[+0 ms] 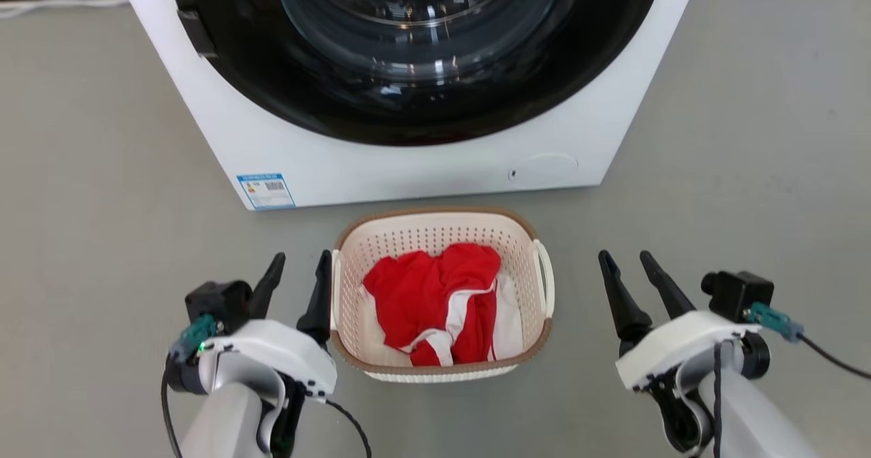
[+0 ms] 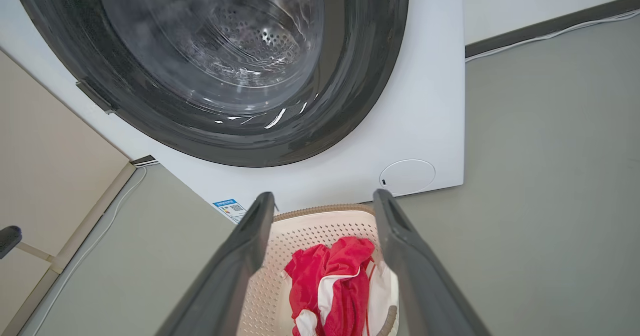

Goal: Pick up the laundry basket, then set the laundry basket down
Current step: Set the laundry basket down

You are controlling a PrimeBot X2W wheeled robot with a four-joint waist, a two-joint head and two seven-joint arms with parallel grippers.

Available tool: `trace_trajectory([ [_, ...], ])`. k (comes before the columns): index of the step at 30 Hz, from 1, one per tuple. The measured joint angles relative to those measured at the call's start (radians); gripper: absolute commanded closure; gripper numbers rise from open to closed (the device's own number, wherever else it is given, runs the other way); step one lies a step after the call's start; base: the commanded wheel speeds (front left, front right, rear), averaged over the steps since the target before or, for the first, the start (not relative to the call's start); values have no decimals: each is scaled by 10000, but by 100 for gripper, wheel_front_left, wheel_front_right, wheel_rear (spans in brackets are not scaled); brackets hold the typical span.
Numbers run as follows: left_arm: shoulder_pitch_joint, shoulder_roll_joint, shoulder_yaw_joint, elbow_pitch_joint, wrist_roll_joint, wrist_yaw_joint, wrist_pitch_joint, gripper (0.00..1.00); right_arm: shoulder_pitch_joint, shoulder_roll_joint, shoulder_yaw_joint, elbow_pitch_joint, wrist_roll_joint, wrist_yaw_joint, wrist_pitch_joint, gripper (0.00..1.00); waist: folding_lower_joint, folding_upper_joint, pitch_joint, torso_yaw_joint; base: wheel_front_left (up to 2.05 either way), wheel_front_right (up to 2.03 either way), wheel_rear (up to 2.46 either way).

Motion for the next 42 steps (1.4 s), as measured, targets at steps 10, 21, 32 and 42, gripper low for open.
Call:
trace_trajectory([
  [10,1087,-84,351,-2080,13,-194,2,0,958,50,-679,-1367,-453,0,0,0,0,0,-522,94,0,0,0],
  [21,2241,-81,493,-3988,178,-267,-6,0,2172,196,-1994,-2777,-1373,0,0,0,0,0,-833,285,0,0,0],
  [32,2591,-84,499,-4360,245,-263,-6,0,2462,368,-2512,-3484,-2240,0,0,0,0,0,-826,208,0,0,0],
  [42,2633,-82,510,-4358,627,-174,-6,0,2644,485,-2832,-3793,-2729,0,0,0,0,0,-930,166,0,0,0],
])
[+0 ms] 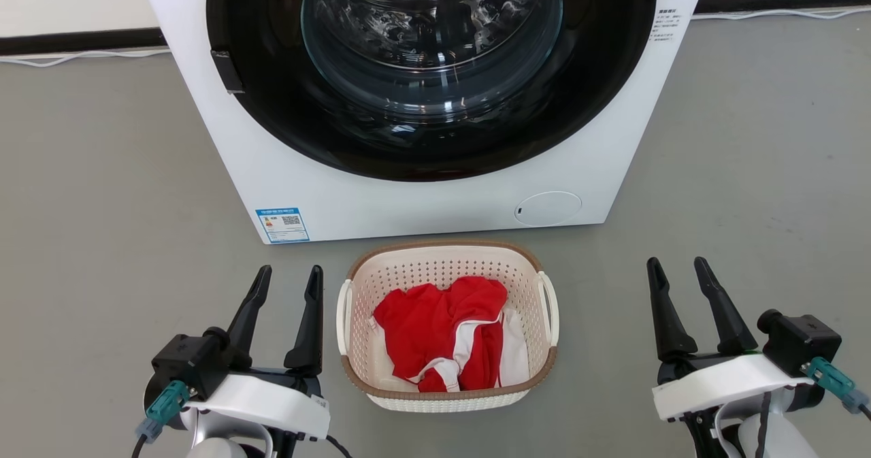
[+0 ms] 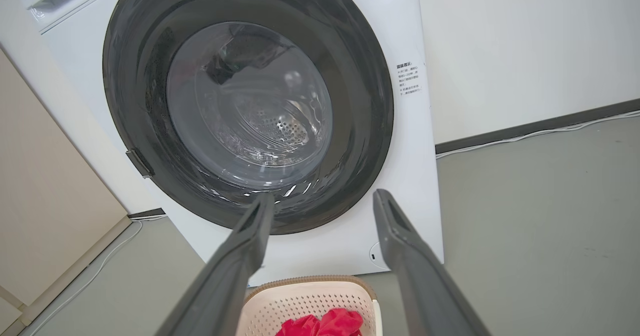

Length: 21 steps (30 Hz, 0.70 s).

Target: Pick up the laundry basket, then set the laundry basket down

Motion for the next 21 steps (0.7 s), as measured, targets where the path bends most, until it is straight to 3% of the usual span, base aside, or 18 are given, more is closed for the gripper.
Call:
trace_trajectory([
  [12,13,0,-23,65,-36,0,0,0,1,75,-130,-71,-75,0,0,0,0,0,-22,32,0,0,0],
  [13,16,0,-44,82,-63,0,0,100,1,79,-153,-71,-75,0,0,100,0,0,-17,35,0,0,0],
  [21,627,-67,-56,1047,-98,-2,17,100,577,305,-56,769,-15,-10,25,100,0,0,-18,39,0,0,0],
])
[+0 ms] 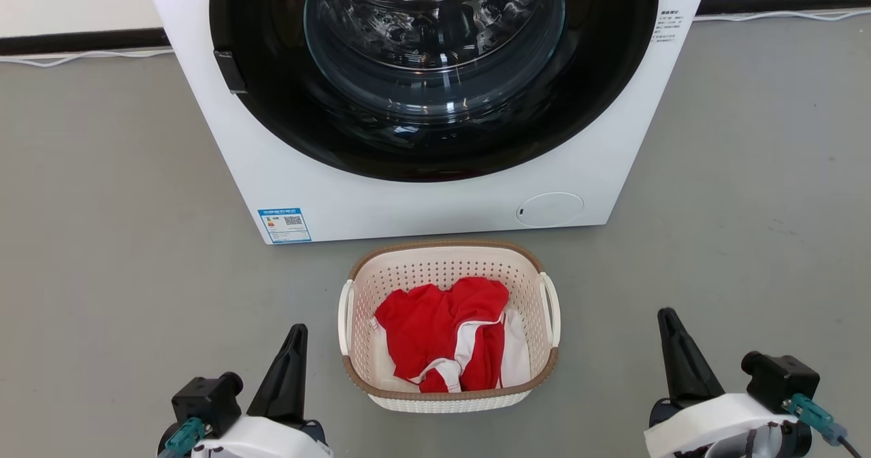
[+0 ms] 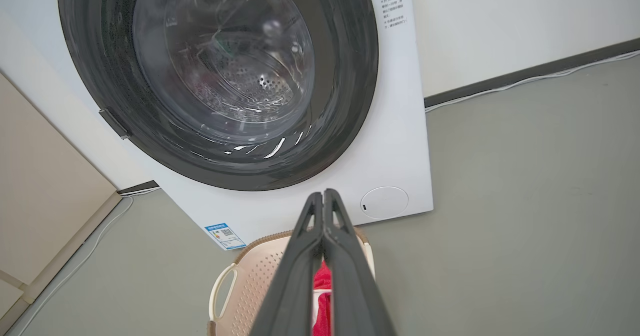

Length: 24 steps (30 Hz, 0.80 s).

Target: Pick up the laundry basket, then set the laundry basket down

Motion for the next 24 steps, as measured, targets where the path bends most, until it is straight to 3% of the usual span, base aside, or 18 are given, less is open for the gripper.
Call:
trace_trajectory([
  [24,40,27,245,31,-2661,-2,711,100,40,36,-299,-115,2529,0,652,100,2,0,-196,81,0,0,0],
])
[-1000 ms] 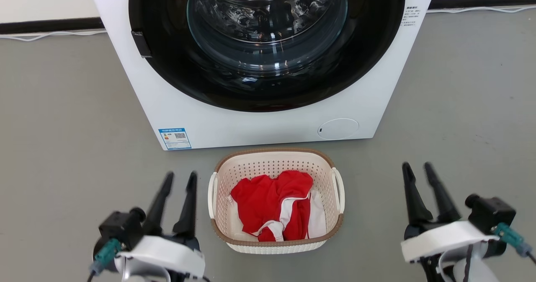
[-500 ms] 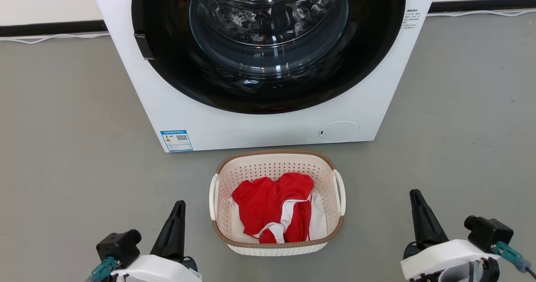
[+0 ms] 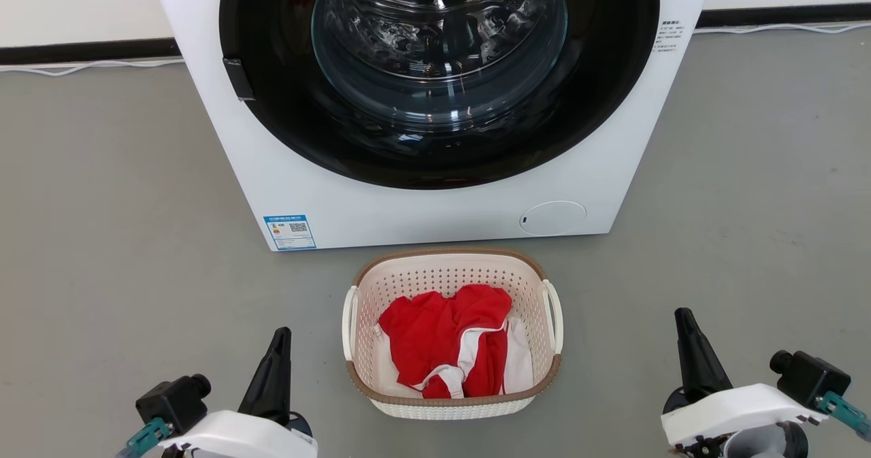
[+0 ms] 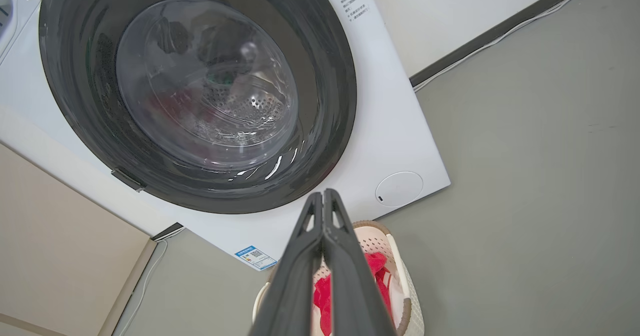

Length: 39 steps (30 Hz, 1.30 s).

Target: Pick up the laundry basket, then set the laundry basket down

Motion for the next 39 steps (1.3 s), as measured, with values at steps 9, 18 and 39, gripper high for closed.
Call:
trace_trajectory([
  [9,-15,15,113,-2,-884,0,182,100,0,23,-128,-56,779,0,251,100,0,0,-58,25,0,0,0],
  [18,-39,27,224,-2,-1764,-2,449,100,0,40,-270,-153,1661,0,485,100,-1,0,-123,52,0,0,0],
  [39,-80,44,533,-2,-4073,-12,1055,100,0,113,-600,-322,3806,0,1101,100,-1,0,-280,119,0,0,0],
])
